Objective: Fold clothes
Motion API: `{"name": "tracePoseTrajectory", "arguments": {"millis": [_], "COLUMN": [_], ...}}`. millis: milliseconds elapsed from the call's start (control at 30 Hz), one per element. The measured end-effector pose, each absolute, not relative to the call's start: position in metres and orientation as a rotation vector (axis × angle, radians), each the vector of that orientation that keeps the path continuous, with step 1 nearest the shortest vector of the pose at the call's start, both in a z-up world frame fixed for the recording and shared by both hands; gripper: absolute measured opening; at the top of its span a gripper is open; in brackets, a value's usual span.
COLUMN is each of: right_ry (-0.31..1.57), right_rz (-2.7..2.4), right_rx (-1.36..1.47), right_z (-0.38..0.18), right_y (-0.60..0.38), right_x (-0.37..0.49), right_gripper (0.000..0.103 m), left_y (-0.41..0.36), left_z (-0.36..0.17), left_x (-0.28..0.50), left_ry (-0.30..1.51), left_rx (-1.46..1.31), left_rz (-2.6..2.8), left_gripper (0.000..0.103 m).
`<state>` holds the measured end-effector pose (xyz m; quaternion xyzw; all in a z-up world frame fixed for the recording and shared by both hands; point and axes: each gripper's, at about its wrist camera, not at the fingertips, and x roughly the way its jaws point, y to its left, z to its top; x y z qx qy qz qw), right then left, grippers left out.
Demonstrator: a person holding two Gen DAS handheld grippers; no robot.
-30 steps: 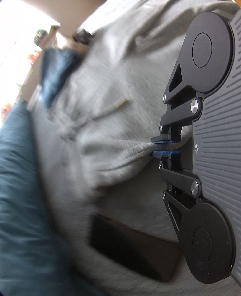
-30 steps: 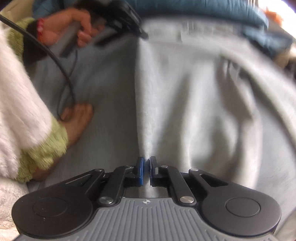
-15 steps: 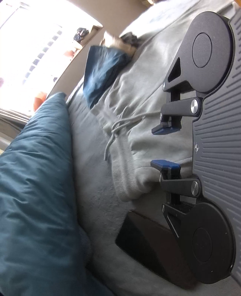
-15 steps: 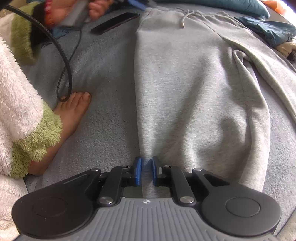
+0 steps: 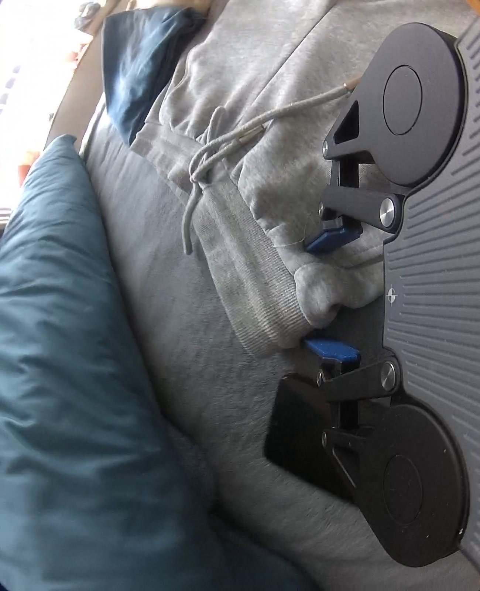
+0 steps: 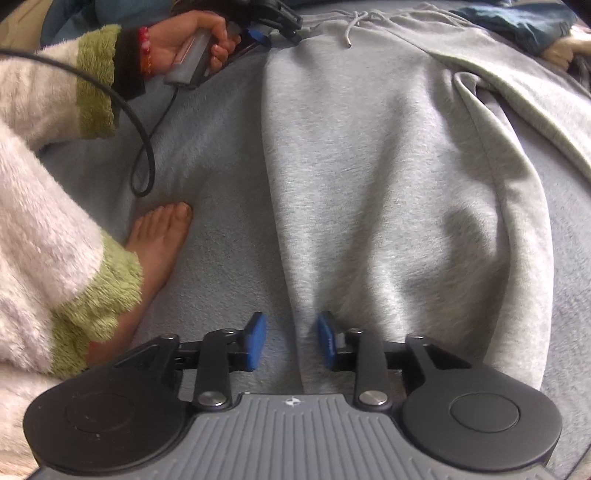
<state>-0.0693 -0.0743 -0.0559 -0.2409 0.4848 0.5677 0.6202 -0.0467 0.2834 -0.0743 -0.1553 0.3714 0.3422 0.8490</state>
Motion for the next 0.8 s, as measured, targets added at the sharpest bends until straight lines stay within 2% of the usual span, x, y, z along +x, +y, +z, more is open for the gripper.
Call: {"name": "tracePoseTrajectory", "arguments": {"millis": [133,233,433,633,800], "right_ry": [1.104,1.096,1.04,1.059,1.092], "right_rz": [1.278,1.205,0.708,0.15,0.046], "right_rx": [-0.456,-0.285,0.129,0.313,0.388], "right_z": [-0.04,-0.024,-0.004,-0.017,-0.035], "right_y": [-0.094,-0.123,-0.227,-0.332,-0.355], "right_x": [-0.058,-0.034,0.045,0.087,0.091], "right_gripper": [0.037,0.042,0.044,0.044,0.044], "left_y": [0.27,0.254,0.175,0.061,-0.007], "left_z": [-0.059,-0.043,-0.007,-0.013,-0.037], "left_x": [-0.058,-0.063,-0.055,-0.059,-0.085], "left_ry": [0.729,0.681,0.625,0.753,0.917], "left_rx": [-0.295,-0.267,-0.17,-0.137,-0.217], "left_rz": [0.736,0.711,0.41,-0.065,-0.315], "left_gripper": [0.05,0.05,0.051,0.053,0.053]}}
